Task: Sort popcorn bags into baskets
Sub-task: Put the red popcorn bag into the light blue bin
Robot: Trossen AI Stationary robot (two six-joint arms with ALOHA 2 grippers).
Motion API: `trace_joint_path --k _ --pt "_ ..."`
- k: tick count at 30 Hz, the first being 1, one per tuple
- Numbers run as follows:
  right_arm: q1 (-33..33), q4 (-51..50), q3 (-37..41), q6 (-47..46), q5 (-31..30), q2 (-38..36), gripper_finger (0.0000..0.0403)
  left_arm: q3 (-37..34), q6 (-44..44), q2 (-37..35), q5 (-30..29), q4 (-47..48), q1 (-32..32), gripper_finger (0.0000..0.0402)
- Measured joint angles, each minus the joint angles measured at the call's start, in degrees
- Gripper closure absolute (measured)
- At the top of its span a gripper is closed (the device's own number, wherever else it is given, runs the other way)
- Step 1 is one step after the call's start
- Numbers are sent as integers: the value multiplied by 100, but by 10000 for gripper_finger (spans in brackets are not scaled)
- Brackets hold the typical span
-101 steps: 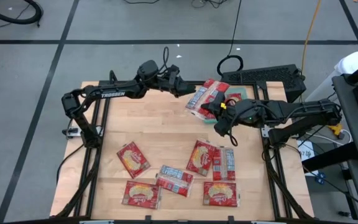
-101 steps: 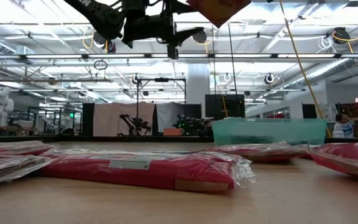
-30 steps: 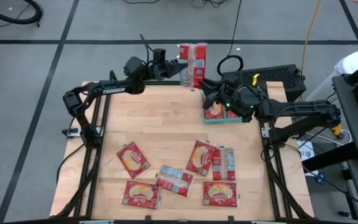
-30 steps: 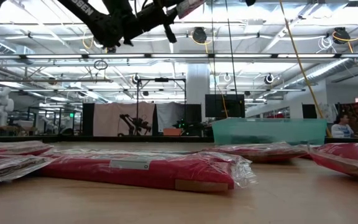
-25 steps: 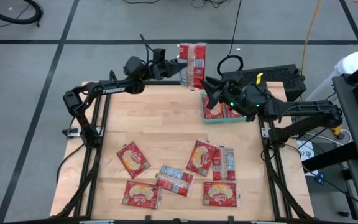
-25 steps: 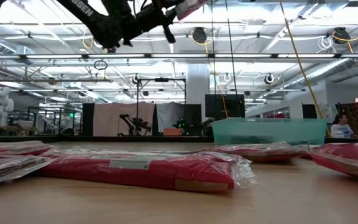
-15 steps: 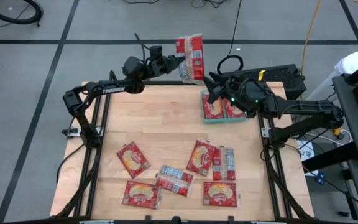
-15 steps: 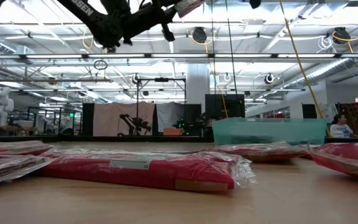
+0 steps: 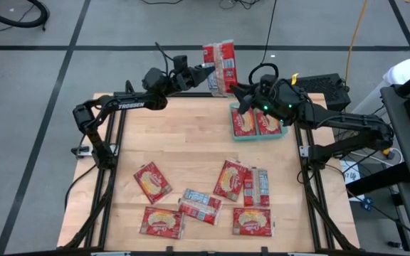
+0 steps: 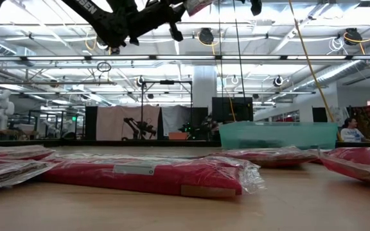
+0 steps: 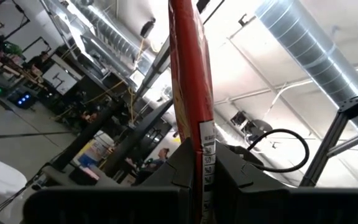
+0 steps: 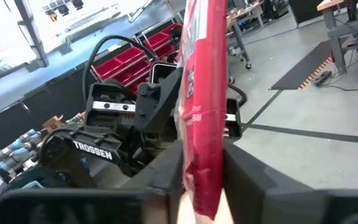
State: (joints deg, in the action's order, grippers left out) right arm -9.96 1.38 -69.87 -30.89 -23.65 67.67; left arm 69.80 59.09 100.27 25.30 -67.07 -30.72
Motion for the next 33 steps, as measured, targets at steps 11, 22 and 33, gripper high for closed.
trace_joint_path --k 11,22,33 --pt "33 -35 0 -124 -4 41 386 0 -71 -2 -9 -14 74 370" --pt "28 -1006 4 -371 -24 -374 397 7 -173 -265 1045 1331 -549 235" --pt "27 -3492 4 -1610 -416 -1185 401 7 287 -302 2408 2265 -1425 168"
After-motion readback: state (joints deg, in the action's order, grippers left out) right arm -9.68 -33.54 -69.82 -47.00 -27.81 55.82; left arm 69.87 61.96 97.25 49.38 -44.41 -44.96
